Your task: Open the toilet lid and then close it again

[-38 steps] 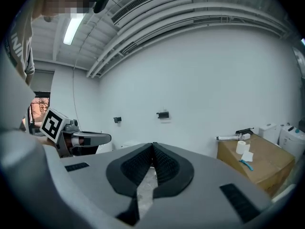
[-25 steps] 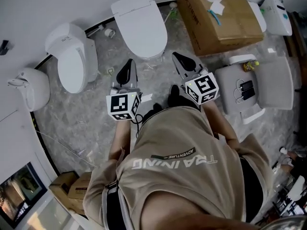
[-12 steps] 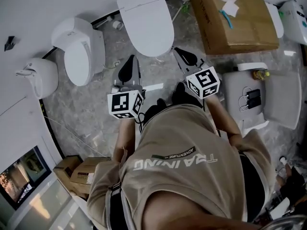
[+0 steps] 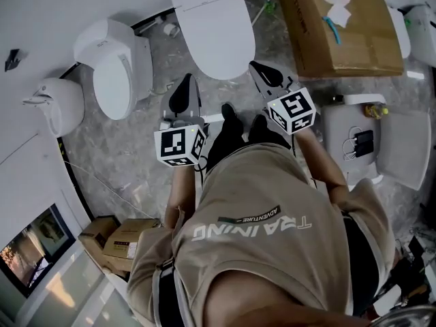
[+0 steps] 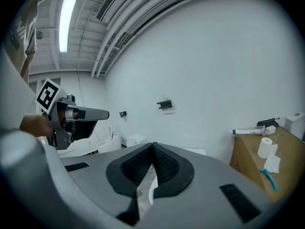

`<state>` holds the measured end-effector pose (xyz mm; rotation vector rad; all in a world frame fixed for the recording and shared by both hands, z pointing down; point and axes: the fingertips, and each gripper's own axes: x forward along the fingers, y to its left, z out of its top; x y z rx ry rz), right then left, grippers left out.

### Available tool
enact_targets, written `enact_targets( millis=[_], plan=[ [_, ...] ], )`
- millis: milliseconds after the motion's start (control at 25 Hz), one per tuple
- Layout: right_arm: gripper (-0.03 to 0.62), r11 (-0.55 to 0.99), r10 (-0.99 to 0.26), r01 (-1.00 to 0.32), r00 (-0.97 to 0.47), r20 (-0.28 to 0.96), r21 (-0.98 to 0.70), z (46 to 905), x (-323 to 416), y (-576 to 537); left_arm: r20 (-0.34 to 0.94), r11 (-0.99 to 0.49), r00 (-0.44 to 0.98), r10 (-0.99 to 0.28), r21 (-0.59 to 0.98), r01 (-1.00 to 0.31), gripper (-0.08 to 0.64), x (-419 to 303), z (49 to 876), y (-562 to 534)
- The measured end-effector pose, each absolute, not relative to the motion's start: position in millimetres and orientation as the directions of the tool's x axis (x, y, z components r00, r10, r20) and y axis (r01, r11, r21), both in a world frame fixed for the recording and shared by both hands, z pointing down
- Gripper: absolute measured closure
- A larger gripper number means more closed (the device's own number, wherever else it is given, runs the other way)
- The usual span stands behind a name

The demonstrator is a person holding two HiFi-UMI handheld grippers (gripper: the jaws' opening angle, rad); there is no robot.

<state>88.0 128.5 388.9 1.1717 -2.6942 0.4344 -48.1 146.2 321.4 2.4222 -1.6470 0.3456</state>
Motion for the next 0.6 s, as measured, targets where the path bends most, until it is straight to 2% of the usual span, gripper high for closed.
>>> enact_targets(
  millis=[400,600],
  plan=[
    [0.578,0.578,-0.749,-0.81,-0.575,0.329,-0.1,376,59,84,0.25,-0.49,0.49,-0.835,0.065,-0.869,0.555,-74,328,82],
    [0.578,0.51,-0.787,-0.855,-0.508,0.351,-0.093,376,47,65,0.266,-0.553,0.558,-0.786,0.099,-0.827,0.555,-89,342,57]
  ],
)
